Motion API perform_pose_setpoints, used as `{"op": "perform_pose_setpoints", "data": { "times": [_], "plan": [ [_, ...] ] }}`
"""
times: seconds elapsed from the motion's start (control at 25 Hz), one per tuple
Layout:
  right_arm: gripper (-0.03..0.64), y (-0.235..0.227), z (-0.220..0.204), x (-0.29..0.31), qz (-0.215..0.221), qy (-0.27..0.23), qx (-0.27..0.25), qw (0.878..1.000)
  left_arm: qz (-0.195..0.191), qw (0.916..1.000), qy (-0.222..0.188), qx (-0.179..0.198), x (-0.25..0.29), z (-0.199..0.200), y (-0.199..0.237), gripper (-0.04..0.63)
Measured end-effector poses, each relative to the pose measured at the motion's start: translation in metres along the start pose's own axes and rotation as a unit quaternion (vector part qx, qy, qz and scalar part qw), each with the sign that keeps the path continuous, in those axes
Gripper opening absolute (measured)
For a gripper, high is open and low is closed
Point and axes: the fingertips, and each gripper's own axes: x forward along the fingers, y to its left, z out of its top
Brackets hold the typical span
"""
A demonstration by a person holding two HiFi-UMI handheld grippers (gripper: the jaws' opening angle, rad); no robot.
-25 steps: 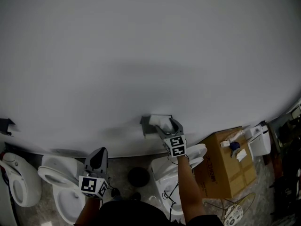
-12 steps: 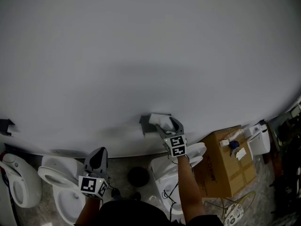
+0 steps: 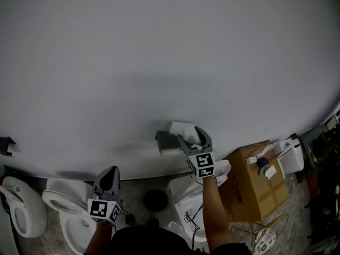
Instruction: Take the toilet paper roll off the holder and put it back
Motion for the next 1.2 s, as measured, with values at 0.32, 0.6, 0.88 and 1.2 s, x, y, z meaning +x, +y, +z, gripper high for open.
{"op": "perform_pose_setpoints", "data": {
  "times": [0.32, 0.6, 0.88, 1.2],
  "plan": [
    [0.321, -0.004, 0.048, -0.014, -0.012, -0.048, -0.018, 0.999, -0.002, 0.9999, 0.007, -0.007, 0.002, 0.010, -0.004, 0.003],
    [0.321, -0.003, 0.071, -0.021, -0.015, -0.072, -0.035, 0.997, -0.011, 0.9999, 0.006, -0.003, 0.003, 0.000, -0.002, 0.003],
    [0.321, -0.002, 0.081, -0.022, -0.018, -0.083, -0.035, 0.996, -0.013, 0.9999, 0.004, -0.006, 0.001, -0.005, 0.000, 0.003],
    [0.321, 0.003, 0.056, -0.009, -0.004, -0.058, -0.023, 0.998, -0.008, 0.9999, 0.004, 0.014, -0.003, -0.001, 0.000, 0.003]
  ]
}}
